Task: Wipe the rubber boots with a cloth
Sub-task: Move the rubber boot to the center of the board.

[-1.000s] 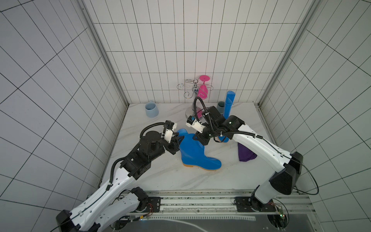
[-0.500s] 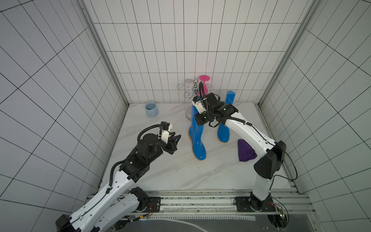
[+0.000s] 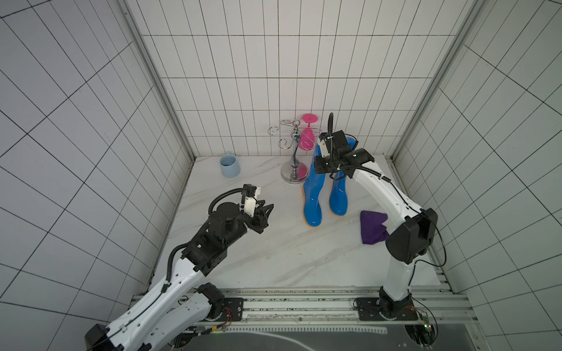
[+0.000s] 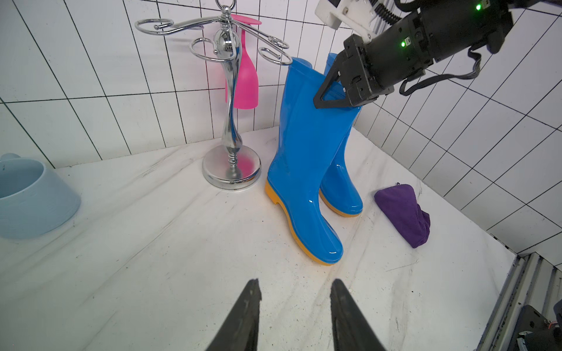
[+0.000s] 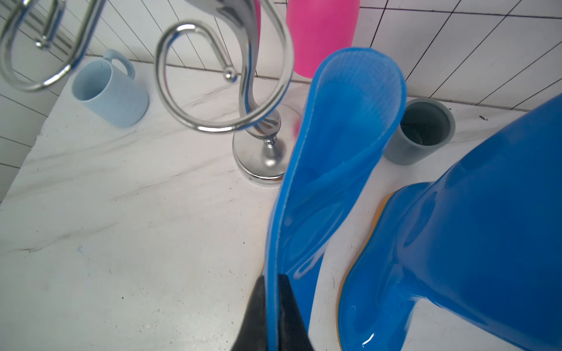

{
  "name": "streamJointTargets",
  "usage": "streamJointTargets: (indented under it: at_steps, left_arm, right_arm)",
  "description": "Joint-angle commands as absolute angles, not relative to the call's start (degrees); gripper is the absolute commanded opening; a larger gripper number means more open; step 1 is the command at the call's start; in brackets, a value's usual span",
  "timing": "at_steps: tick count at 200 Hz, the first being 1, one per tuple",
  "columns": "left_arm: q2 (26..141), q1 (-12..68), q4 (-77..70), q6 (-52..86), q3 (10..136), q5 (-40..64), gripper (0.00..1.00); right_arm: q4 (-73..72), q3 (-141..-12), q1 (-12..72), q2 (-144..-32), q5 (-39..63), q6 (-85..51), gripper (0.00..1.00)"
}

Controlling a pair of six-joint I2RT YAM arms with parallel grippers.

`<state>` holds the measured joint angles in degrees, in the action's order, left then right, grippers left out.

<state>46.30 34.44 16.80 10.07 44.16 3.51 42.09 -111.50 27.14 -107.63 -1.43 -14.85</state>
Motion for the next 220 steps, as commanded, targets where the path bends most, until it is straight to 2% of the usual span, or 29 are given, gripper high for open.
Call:
streamJointTargets:
  at_steps: [1,94,100,116,140,143,148,186,220]
  left_arm:
    - [46.4,34.1,15.3,10.4,43.8,3.8,0.38]
    - [46.5,33.9,15.4,10.2,43.7,4.5,0.39]
    - [46.5,34.0,15.4,10.2,43.7,4.3,0.39]
    - [46.5,33.9,15.5,10.3,43.7,4.0,0.40]
    - [46.8,33.9,15.4,10.3,43.8,3.6,0.41]
    - [46.9,33.9,15.4,10.4,43.8,3.5,0.41]
    - [47.0,33.9,15.4,10.3,43.9,3.3,0.41]
    - [48.0,33.7,16.0,10.7,46.1,0.7,0.43]
    - [48.1,33.2,18.4,12.3,47.3,-3.8,0.49]
  right_arm:
    - [35.3,-116.2,26.9,-107.9,-3.9,-18.4,0.00]
    - [35.2,-114.6,26.2,-109.2,-6.0,-18.3,0.00]
    - [35.4,-114.5,26.2,-109.3,-5.8,-18.3,0.07]
    - [35.8,-114.3,26.0,-109.2,-5.8,-18.3,0.35]
    - [37.5,-114.5,25.9,-108.0,-6.5,-17.6,0.59]
    - [37.7,-114.4,25.9,-107.8,-6.7,-17.5,0.65]
    - [38.1,-114.4,25.8,-107.3,-7.1,-17.1,0.70]
    - [39.2,-110.1,25.0,-98.7,-10.0,-14.6,0.73]
    - [30.0,-89.0,21.8,-83.4,-10.5,-13.4,0.74]
